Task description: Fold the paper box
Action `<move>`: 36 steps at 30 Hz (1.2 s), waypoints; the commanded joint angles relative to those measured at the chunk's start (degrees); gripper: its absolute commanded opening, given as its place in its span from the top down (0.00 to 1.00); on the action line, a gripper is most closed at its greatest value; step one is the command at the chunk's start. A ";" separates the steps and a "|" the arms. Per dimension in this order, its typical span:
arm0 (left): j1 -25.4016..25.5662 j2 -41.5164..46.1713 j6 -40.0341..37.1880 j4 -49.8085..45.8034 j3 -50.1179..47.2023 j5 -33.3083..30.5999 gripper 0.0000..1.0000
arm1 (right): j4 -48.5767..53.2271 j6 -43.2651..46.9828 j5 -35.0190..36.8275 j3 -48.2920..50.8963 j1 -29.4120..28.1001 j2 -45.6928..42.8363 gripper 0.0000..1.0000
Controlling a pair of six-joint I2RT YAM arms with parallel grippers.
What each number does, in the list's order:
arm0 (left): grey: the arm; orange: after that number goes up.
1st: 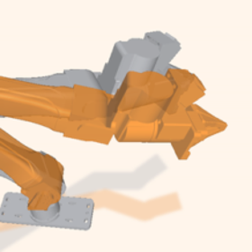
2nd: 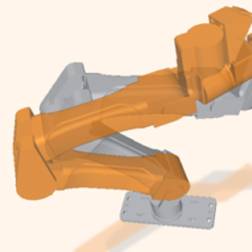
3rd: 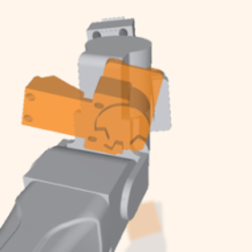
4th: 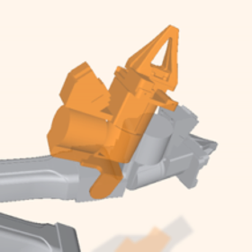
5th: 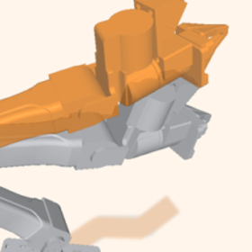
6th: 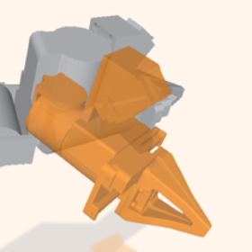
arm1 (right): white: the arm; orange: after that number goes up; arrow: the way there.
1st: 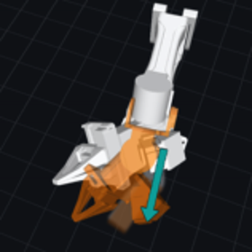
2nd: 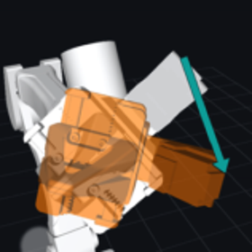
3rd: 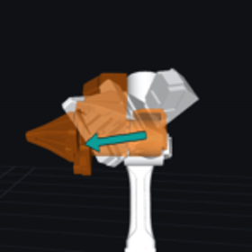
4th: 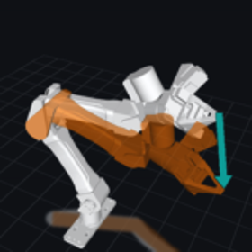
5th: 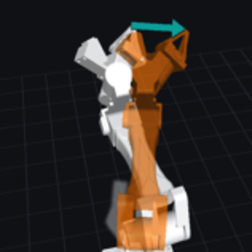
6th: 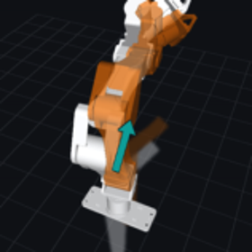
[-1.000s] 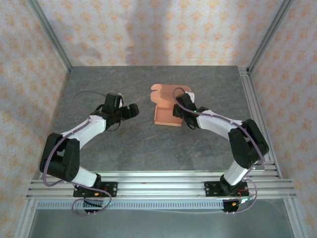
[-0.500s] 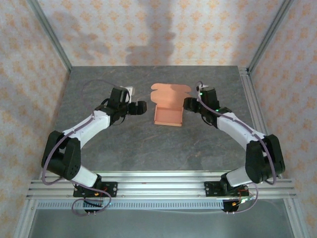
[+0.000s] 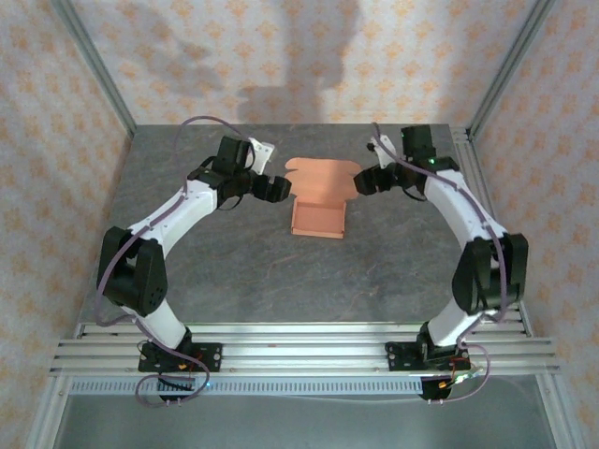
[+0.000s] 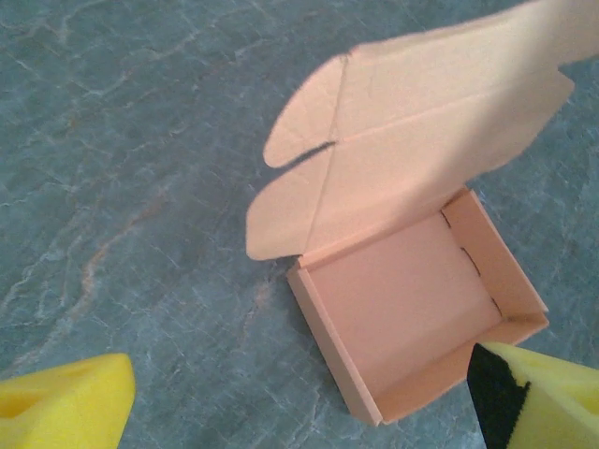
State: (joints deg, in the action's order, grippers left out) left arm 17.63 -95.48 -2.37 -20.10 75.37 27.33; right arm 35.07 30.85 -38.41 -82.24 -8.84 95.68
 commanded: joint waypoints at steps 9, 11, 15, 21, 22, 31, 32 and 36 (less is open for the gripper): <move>-0.05 3.70 -2.56 -2.00 -4.58 2.12 0.07 | 30.86 17.99 0.37 -29.64 0.14 21.97 0.49; -0.05 4.04 -2.38 -1.71 -5.12 2.29 0.07 | 33.55 18.58 0.41 -33.74 0.14 24.74 0.54; -0.05 4.47 -2.22 -1.44 -5.39 2.55 0.07 | 35.11 19.24 0.69 -37.22 -0.25 27.68 0.61; -0.04 3.99 -2.22 -1.38 -5.19 3.16 0.07 | 33.52 20.10 -1.79 -37.02 -0.87 28.51 0.68; 0.02 3.85 -2.08 -1.30 -5.16 3.32 0.07 | 33.24 20.24 -2.36 -36.94 -0.89 28.54 0.71; 0.00 3.45 -1.23 -0.28 -5.39 4.46 0.07 | 33.00 20.90 -3.61 -37.32 -1.26 29.60 0.78; -0.03 3.55 -0.94 0.16 -5.50 4.57 0.07 | 33.12 20.91 -3.39 -37.51 -1.21 29.82 0.78; -0.05 3.38 -1.07 0.29 -4.98 4.83 0.07 | 33.18 20.80 -2.42 -38.32 -1.26 30.59 0.78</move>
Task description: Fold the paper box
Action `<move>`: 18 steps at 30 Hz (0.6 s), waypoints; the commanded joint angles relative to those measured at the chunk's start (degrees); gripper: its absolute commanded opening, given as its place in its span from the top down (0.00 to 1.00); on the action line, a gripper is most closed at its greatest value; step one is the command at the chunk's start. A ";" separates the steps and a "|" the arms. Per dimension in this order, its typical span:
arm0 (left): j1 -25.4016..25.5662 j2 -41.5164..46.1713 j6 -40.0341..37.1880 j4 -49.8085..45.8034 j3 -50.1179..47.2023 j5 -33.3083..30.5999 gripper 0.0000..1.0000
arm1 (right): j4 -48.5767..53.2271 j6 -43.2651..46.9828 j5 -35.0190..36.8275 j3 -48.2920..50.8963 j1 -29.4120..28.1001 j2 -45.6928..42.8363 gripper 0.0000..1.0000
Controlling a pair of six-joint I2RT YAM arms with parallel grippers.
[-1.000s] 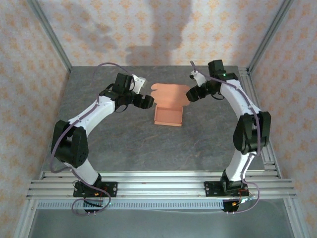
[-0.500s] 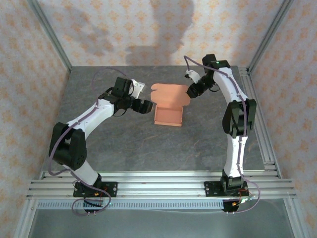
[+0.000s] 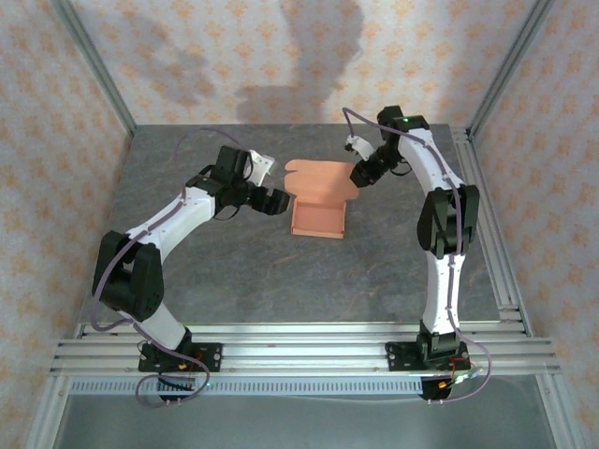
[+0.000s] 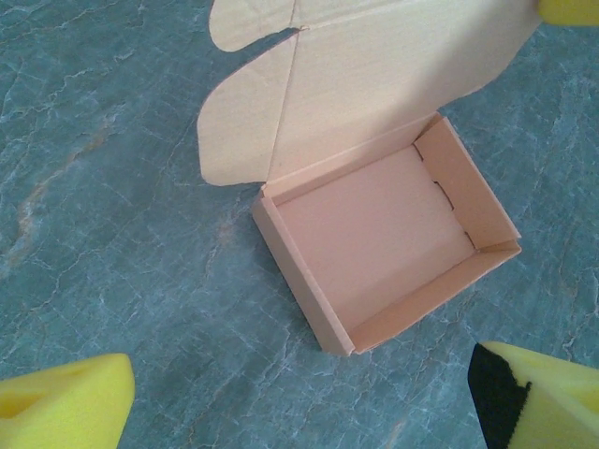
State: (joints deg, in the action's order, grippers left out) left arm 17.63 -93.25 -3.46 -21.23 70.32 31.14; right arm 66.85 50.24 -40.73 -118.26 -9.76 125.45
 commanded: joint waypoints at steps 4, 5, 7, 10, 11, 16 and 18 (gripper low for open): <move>-0.09 0.65 -0.27 1.19 0.57 0.94 0.07 | 2.70 1.93 -0.17 -3.81 -0.34 1.75 0.96; -0.08 0.54 -0.23 1.19 0.52 0.85 0.07 | 2.93 2.12 -0.25 -3.96 -0.35 1.73 1.00; -0.05 0.45 -0.31 1.41 0.52 0.52 0.07 | 3.06 2.44 -0.47 -3.95 -0.34 1.38 1.00; -0.05 0.53 0.08 2.31 0.36 -0.83 0.06 | 3.43 3.97 -0.54 -3.42 -0.54 0.50 1.00; -0.09 0.56 0.13 2.77 0.25 -1.43 0.06 | 3.11 4.60 -0.52 -2.68 -0.60 -0.08 1.00; -0.44 0.26 -3.77 1.74 1.86 -2.11 0.06 | -0.65 7.98 -0.75 2.95 -1.61 -4.33 1.00; -0.55 0.61 -7.88 0.85 2.39 -1.95 0.09 | -1.24 9.35 -1.23 4.62 -2.21 -5.75 1.00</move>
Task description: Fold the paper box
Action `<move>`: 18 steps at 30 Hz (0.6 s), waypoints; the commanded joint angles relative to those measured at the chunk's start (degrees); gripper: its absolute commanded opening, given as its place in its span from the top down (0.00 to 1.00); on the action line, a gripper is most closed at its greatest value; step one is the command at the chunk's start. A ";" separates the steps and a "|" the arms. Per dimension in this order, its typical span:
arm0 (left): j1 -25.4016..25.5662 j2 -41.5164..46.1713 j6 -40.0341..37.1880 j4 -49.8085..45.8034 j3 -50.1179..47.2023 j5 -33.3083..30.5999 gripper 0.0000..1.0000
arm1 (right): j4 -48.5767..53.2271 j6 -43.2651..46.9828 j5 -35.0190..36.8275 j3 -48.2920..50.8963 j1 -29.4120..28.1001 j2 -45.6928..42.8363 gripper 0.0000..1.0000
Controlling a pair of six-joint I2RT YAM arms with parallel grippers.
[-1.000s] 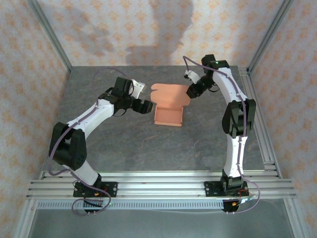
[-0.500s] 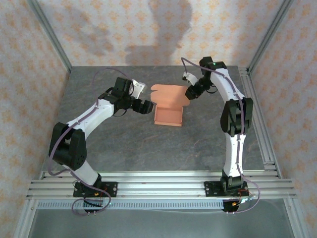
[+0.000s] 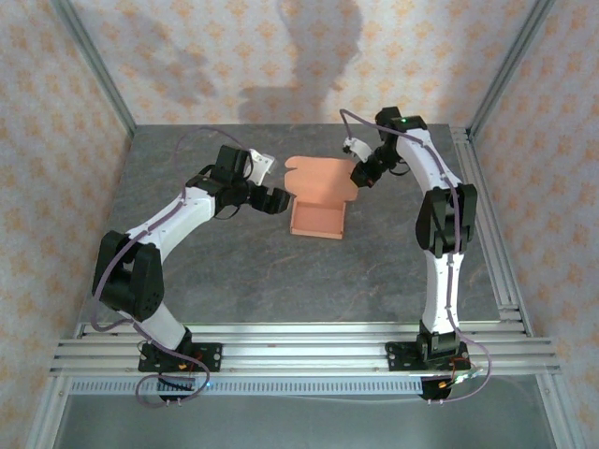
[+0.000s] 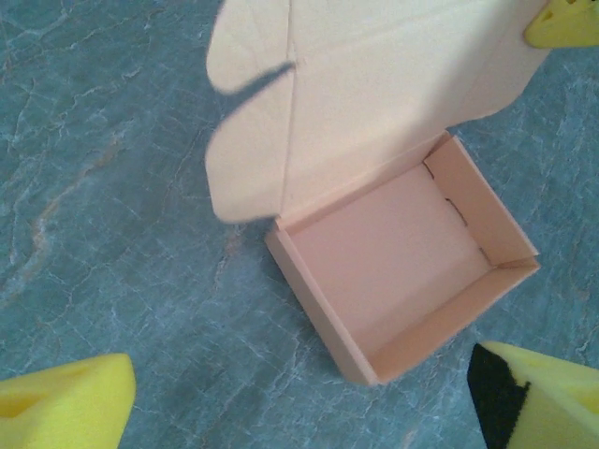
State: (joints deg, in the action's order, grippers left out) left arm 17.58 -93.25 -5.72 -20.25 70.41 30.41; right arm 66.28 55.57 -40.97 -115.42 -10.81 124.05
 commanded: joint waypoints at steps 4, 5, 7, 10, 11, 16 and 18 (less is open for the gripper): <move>-1.71 0.24 -11.93 -4.00 4.88 0.75 0.12 | 0.53 5.92 -1.81 3.09 -2.28 -5.64 1.00; -2.07 -0.24 -13.34 -5.32 5.82 1.28 0.15 | 0.85 6.20 -1.85 3.26 -2.70 -5.83 1.00; -2.54 -1.59 -15.20 -7.54 7.75 1.51 0.23 | 1.04 6.45 -1.85 3.62 -3.23 -5.97 1.00; -2.64 -3.99 -18.44 -11.19 10.86 2.40 0.30 | 1.12 6.64 -1.91 3.75 -3.69 -5.84 1.00; -2.62 -5.04 -19.76 -12.75 11.95 3.16 0.30 | 1.29 6.83 -2.02 3.71 -3.78 -5.84 1.00; -2.64 -8.77 -24.99 -17.49 16.38 3.24 0.40 | 2.40 7.45 -2.59 3.05 -3.89 -5.73 1.00; -2.72 -10.42 -25.76 -18.20 18.01 2.58 0.49 | 2.69 7.27 -2.72 2.67 -4.05 -5.58 1.00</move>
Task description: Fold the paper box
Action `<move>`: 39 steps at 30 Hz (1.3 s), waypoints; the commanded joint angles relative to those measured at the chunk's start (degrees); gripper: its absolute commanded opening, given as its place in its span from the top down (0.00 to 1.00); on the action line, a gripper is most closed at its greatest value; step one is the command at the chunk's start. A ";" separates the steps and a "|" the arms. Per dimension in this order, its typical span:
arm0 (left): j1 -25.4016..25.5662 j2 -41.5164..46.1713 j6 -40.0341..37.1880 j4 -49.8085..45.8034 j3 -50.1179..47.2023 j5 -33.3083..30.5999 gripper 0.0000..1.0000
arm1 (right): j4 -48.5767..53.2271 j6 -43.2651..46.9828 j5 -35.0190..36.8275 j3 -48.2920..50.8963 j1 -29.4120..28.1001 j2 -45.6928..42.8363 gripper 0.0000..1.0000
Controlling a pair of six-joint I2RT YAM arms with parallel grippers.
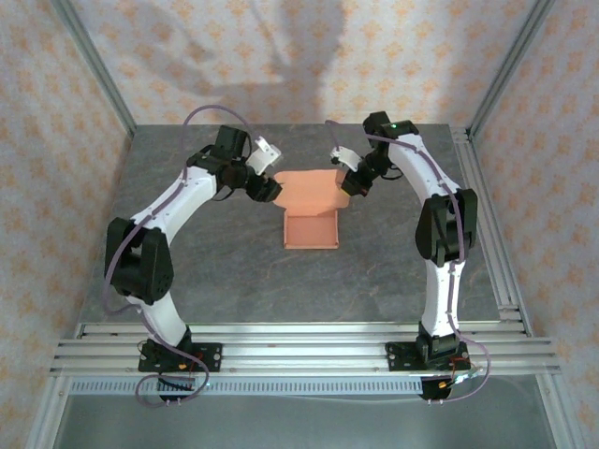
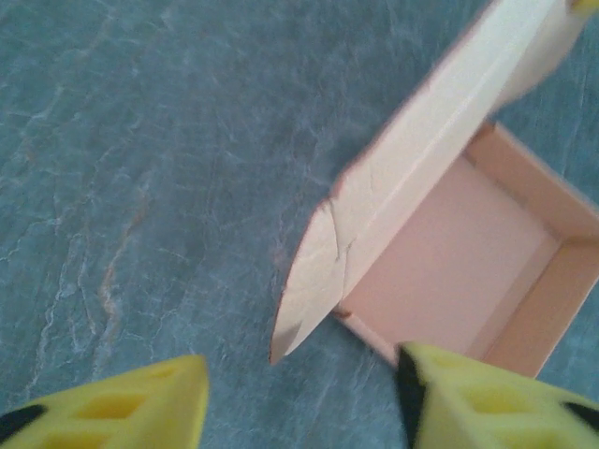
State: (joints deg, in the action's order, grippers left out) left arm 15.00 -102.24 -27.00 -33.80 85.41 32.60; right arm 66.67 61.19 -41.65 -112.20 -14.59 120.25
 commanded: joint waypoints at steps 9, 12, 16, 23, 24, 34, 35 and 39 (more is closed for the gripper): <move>-0.48 -8.89 -8.19 -11.35 11.01 6.60 0.64 | 3.54 1.09 -2.22 -1.59 -0.30 -1.00 1.00; -0.46 -9.11 -9.00 -12.28 11.08 7.30 0.74 | 4.22 1.00 -2.21 -2.29 -0.35 -0.59 1.00; -0.50 -9.19 -9.55 -13.51 11.10 7.42 0.88 | 4.34 0.56 -2.00 -3.00 -0.35 -0.28 1.00; -0.50 -8.60 -7.32 -12.02 10.66 8.03 1.00 | 1.30 -2.82 -0.43 -1.81 -0.97 -1.39 1.00; -0.43 -8.43 -6.18 -11.18 10.51 7.77 1.00 | -0.28 -4.39 0.31 -0.99 -1.00 -1.94 1.00; 2.82 -5.49 14.06 0.65 8.37 -3.26 1.00 | -25.19 -33.80 15.44 14.54 -3.36 -11.85 1.00; 3.54 -5.84 15.98 0.60 8.98 -5.68 1.00 | -26.90 -36.53 17.81 16.00 -3.97 -12.61 1.00; 5.48 -8.09 23.36 -0.05 11.33 -11.51 1.00 | -32.17 -46.03 27.43 19.63 -6.87 -15.09 1.00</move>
State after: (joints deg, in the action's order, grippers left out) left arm 19.18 -111.04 -11.99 -35.48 94.08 27.88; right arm 42.76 27.44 -23.68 -94.13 -19.64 108.22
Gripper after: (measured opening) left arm 0.055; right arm 0.048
